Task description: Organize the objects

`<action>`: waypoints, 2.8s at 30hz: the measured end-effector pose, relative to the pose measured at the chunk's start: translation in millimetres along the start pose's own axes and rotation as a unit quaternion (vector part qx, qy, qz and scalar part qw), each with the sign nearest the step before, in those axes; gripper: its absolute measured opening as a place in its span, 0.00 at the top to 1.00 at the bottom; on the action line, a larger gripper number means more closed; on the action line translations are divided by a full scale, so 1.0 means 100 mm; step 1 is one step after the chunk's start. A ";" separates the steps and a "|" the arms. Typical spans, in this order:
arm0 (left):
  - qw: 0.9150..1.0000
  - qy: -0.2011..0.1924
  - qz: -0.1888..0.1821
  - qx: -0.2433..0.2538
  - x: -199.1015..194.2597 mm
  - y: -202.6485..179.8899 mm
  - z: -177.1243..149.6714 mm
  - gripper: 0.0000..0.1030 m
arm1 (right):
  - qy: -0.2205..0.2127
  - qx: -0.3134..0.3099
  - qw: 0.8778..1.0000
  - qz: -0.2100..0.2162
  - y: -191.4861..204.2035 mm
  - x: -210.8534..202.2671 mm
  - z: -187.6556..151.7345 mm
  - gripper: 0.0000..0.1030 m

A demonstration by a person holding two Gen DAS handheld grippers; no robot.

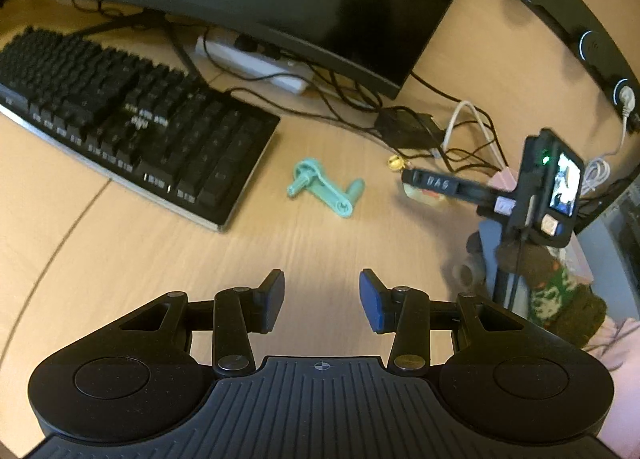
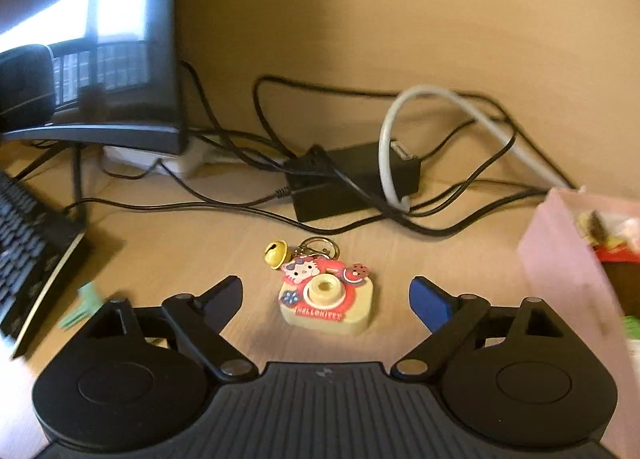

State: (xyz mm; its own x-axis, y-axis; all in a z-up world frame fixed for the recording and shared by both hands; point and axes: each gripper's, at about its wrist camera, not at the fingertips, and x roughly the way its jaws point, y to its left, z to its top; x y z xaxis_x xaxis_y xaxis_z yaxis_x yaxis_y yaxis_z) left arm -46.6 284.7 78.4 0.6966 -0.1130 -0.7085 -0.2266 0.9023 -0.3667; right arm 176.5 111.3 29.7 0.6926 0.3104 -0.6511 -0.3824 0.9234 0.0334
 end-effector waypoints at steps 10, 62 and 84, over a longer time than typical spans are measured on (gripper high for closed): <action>0.999 -0.008 0.037 -0.028 0.68 -0.37 0.47 0.56 | 0.017 0.015 0.999 0.045 -0.27 -0.76 -0.54 0.45; 0.986 0.019 0.113 0.122 0.11 -0.55 -0.91 0.84 | 0.089 -0.034 0.993 0.071 -0.37 -1.65 -1.39 0.00; 0.987 0.035 0.076 0.134 0.02 -0.53 -0.99 0.86 | 0.071 -0.064 0.994 0.048 -0.25 -1.30 -1.05 0.16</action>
State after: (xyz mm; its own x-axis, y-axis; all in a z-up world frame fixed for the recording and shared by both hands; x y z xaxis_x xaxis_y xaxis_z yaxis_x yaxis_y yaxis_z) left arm -100.4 195.2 36.9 0.6174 0.0125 -0.7866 -0.1302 0.9877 -0.0865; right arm 31.9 23.9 34.1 0.5594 0.3525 -0.7502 -0.5233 0.8521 0.0101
